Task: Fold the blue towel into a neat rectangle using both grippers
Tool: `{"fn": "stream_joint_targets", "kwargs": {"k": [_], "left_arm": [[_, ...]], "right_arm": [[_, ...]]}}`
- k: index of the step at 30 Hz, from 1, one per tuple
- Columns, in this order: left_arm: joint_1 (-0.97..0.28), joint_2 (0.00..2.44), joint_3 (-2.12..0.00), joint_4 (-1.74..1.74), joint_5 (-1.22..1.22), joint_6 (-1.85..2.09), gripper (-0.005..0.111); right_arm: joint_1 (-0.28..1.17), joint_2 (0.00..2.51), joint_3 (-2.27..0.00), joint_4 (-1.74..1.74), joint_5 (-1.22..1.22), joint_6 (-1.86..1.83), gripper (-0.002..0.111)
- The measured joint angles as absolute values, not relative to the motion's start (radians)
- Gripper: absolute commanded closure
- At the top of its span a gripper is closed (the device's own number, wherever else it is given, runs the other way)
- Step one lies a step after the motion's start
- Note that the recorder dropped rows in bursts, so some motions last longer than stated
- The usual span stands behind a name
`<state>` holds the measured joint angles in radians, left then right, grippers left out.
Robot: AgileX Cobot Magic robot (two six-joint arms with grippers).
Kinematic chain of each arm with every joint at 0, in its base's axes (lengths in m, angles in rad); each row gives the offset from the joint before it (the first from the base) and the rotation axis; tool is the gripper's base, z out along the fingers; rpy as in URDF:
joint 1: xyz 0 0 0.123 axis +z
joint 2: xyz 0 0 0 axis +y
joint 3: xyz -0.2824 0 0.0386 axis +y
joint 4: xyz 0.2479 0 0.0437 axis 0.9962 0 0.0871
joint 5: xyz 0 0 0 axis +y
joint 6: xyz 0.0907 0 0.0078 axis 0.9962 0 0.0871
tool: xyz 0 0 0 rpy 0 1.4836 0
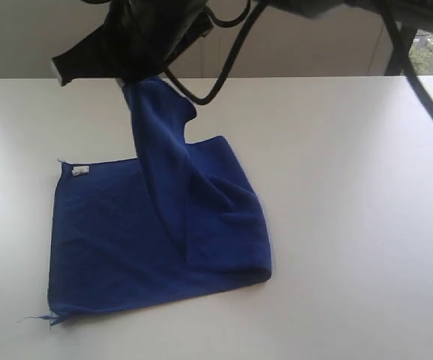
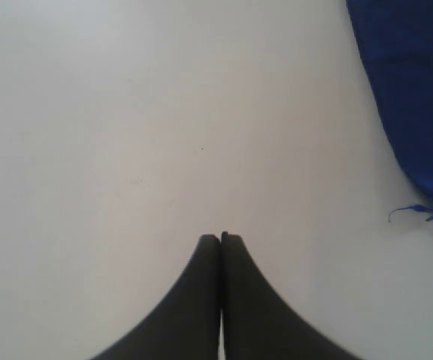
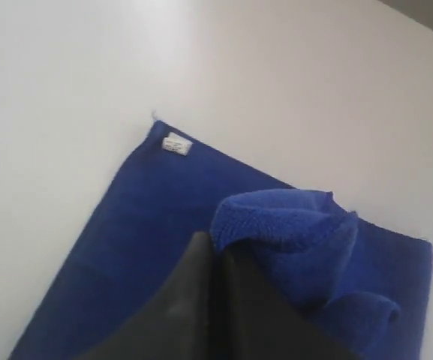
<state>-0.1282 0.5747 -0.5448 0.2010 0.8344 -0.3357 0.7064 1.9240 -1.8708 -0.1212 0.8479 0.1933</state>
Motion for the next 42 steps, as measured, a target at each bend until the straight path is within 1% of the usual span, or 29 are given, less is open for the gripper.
{"fn": "stream_joint_targets", "kwargs": {"k": [4,8,14,15,17,18,19,22,23,24,26,28,29,31,32,34,37,39,42], "left_arm": [[-0.128,0.575,-0.545,0.201,0.834,-0.336,0.107],[-0.128,0.575,-0.545,0.201,0.834,-0.336,0.107],[-0.128,0.575,-0.545,0.201,0.834,-0.336,0.107],[-0.128,0.575,-0.545,0.201,0.834,-0.336,0.107],[-0.128,0.575,-0.545,0.201,0.834,-0.336,0.107],[-0.128,0.575,-0.545,0.201,0.834,-0.336,0.107],[-0.128,0.575,-0.545,0.201,0.834,-0.336,0.107],[-0.128,0.575,-0.545,0.201,0.834,-0.336,0.107],[-0.128,0.575,-0.545,0.201,0.834,-0.336,0.107],[-0.128,0.575,-0.545,0.201,0.834,-0.336,0.107],[-0.128,0.575,-0.545,0.201,0.834,-0.336,0.107],[-0.128,0.575,-0.545,0.201,0.834,-0.336,0.107],[-0.128,0.575,-0.545,0.201,0.834,-0.336,0.107],[-0.128,0.575,-0.545,0.201,0.834,-0.336,0.107],[-0.128,0.575,-0.545,0.201,0.834,-0.336,0.107],[-0.128,0.575,-0.545,0.201,0.834,-0.336,0.107],[-0.128,0.575,-0.545,0.201,0.834,-0.336,0.107],[-0.128,0.575,-0.545,0.201,0.834,-0.336,0.107],[-0.128,0.575,-0.545,0.201,0.834,-0.336,0.107]], "right_arm": [[0.758,1.967,-1.871,-0.088,0.79,0.189,0.108],[0.808,2.068,-1.873,-0.078,0.731,0.188,0.108],[0.832,2.252,-1.873,-0.057,0.636,0.19,0.108],[0.834,2.279,-1.873,-0.046,0.621,0.19,0.107],[0.839,2.326,-1.873,-0.014,0.602,0.19,0.097],[0.841,2.341,-1.873,0.0,0.595,0.19,0.091],[0.842,2.353,-1.873,0.007,0.592,0.19,0.079],[0.847,2.367,-1.873,0.023,0.586,0.19,0.051],[0.847,2.365,-1.873,0.025,0.586,0.188,0.046],[0.847,2.358,-1.875,0.027,0.591,0.188,0.045],[0.847,2.334,-1.886,0.027,0.614,0.188,0.047],[0.842,2.27,-1.9,0.014,0.647,0.188,0.054],[0.834,2.249,-1.904,0.008,0.657,0.188,0.06],[0.75,2.176,-1.911,-0.01,0.712,0.186,0.074],[0.718,2.172,-1.913,-0.015,0.735,0.171,0.088],[0.629,2.174,-1.897,-0.023,0.767,0.133,0.108],[0.504,2.185,-1.827,-0.019,0.767,0.063,0.108],[0.455,2.204,-1.796,0.031,0.749,-0.027,0.108],[0.421,2.23,-1.79,0.121,0.721,-0.156,0.108]]}}
